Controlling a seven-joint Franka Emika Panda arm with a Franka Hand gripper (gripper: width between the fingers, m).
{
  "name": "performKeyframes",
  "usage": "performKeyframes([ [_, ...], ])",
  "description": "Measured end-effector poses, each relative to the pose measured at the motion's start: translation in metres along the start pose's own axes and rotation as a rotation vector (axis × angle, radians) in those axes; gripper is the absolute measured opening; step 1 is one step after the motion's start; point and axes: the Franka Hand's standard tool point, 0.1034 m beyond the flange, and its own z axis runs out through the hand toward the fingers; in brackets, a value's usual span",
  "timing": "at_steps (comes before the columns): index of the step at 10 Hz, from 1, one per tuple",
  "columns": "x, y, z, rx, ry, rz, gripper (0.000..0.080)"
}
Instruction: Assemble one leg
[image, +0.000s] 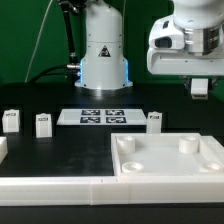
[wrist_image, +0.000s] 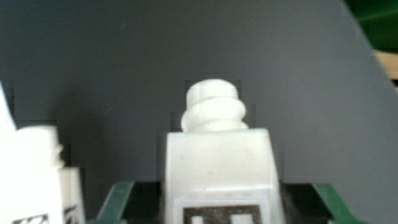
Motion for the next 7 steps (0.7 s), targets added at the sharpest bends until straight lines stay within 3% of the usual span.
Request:
performKeyframes([
  [2,0.007,0.013,-0.017,-0.030,0.145,-0.070,0.0288],
  [4,0.014,0.015,-0.036,-0.059,0.304,-0.162,0.0288],
  [5,0.019,0.011,-0.044,-0.058,0.370,-0.184,0.0288],
  [6,0.021,0.005,-0.043,-0.019,0.475,-0.177,0.0288],
  [7,0.015,0.003,-0.038,0.004,0.550,-0.184,0.0288],
])
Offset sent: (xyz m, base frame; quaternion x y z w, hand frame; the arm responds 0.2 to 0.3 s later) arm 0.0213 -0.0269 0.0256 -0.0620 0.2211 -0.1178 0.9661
